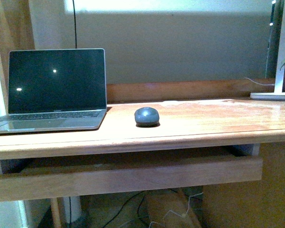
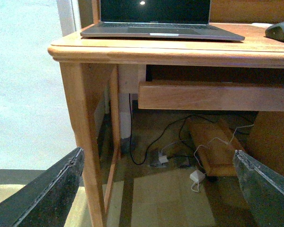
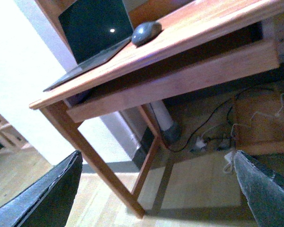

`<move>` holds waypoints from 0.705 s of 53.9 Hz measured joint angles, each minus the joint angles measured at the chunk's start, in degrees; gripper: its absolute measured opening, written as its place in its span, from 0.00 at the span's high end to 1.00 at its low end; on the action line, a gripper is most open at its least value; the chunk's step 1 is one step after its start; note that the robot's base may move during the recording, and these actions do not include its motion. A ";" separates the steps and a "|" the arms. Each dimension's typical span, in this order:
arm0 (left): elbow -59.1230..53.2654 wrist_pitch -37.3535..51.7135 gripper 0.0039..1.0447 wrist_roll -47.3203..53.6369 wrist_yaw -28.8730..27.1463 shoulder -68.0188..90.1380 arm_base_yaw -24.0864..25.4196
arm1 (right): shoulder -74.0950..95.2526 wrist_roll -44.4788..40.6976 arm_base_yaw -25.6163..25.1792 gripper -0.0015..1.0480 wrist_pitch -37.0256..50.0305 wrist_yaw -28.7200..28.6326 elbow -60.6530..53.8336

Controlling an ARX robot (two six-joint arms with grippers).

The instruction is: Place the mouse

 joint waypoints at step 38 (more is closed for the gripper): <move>0.00 0.00 0.07 0.02 0.11 -0.07 0.04 | -3.80 -27.28 -6.12 0.97 -6.45 26.62 0.39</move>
